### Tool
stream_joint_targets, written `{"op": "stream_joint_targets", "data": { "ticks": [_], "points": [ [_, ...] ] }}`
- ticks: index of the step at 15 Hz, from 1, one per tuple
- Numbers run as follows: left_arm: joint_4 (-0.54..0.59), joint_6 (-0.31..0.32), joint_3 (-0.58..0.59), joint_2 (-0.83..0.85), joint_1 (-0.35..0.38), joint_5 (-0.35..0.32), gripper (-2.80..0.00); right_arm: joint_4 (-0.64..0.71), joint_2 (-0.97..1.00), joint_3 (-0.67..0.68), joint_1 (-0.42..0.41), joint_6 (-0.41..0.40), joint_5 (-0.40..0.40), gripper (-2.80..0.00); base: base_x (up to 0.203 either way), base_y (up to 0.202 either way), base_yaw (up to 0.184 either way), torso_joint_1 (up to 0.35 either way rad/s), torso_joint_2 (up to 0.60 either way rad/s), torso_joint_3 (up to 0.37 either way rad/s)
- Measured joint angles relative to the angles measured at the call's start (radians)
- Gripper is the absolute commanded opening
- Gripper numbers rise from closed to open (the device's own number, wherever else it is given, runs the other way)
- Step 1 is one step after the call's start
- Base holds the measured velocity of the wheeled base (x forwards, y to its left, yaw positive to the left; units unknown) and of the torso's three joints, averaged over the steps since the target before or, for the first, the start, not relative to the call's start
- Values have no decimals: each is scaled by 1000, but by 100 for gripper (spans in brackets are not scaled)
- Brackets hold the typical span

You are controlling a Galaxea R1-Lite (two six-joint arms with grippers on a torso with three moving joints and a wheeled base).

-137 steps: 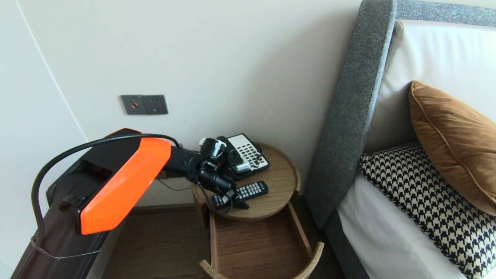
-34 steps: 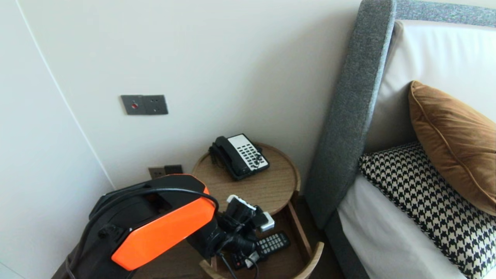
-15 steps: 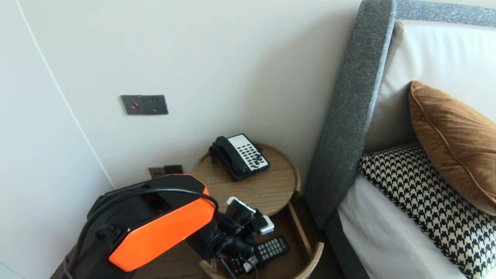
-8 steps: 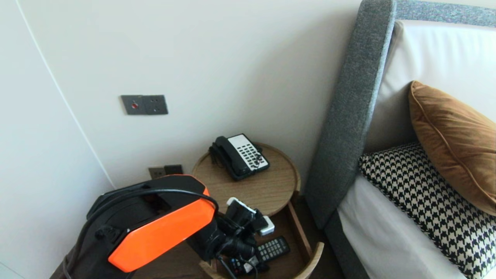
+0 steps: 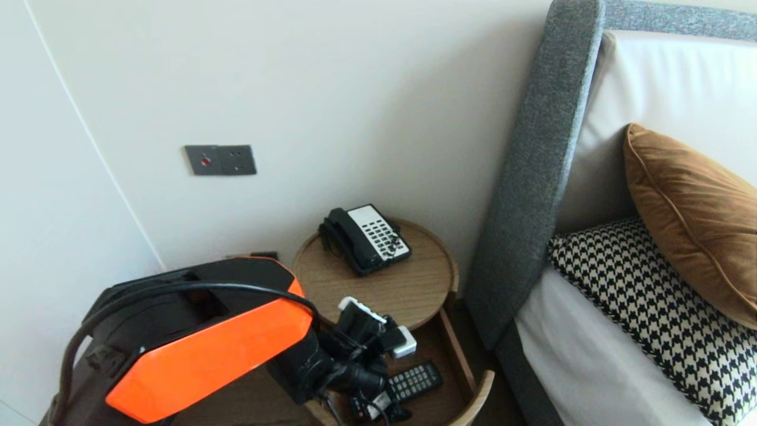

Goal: Put the remote controls on the table in the drawer one by one, then close the nightstand drawer

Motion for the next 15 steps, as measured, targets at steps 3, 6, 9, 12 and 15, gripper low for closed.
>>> {"op": "stream_joint_targets", "data": {
  "ticks": [3, 6, 9, 12, 15],
  "points": [
    [-1, -39, 31, -79, 1, 5, 0, 0, 0, 0, 0, 0, 0, -280, 0, 0, 0, 0, 0, 0],
    [-1, -89, 87, -192, 14, 18, 0, 0, 0, 0, 0, 0, 0, -280, 0, 0, 0, 0, 0, 0],
    [-1, -116, 196, -348, 45, 49, 0, 0, 0, 0, 0, 0, 0, -280, 0, 0, 0, 0, 0, 0],
    [-1, -176, 336, -512, 83, 76, 0, 0, 0, 0, 0, 0, 0, -280, 0, 0, 0, 0, 0, 0],
    [-1, -238, 455, -663, 102, 132, 0, 0, 0, 0, 0, 0, 0, -280, 0, 0, 0, 0, 0, 0]
  ]
}}
